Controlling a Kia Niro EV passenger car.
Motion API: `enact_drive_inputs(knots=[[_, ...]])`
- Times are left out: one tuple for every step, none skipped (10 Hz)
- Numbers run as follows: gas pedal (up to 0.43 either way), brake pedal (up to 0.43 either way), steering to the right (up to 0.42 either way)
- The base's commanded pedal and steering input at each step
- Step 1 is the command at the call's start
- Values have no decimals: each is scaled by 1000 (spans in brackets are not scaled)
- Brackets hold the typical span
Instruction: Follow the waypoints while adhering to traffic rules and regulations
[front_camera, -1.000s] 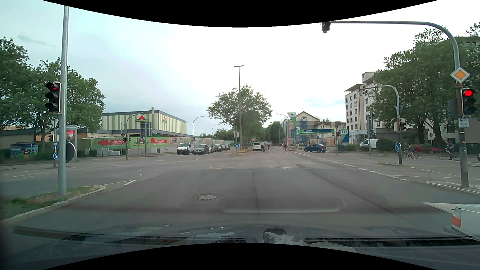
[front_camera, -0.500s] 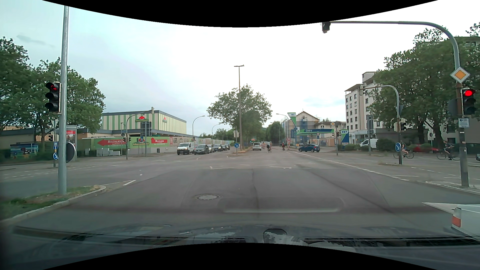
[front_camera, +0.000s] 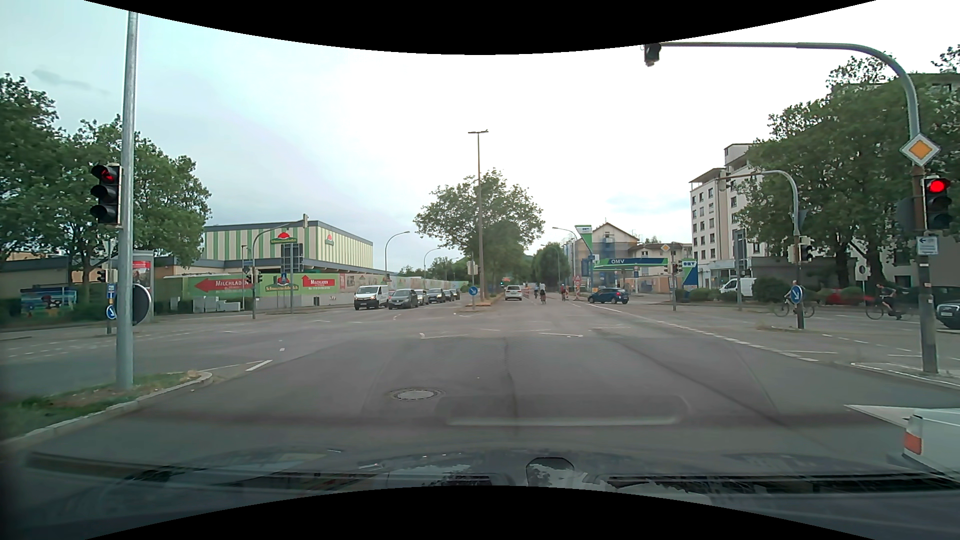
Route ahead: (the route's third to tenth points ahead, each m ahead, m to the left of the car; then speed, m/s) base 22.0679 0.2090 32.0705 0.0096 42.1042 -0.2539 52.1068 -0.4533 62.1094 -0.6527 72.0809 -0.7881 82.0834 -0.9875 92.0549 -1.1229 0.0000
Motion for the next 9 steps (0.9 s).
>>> enact_drive_inputs(knots=[[0, 262, 2], [0, 262, 2], [0, 262, 2], [0, 262, 2], [0, 262, 2], [0, 262, 2], [0, 262, 2], [0, 262, 2], [0, 262, 2]])
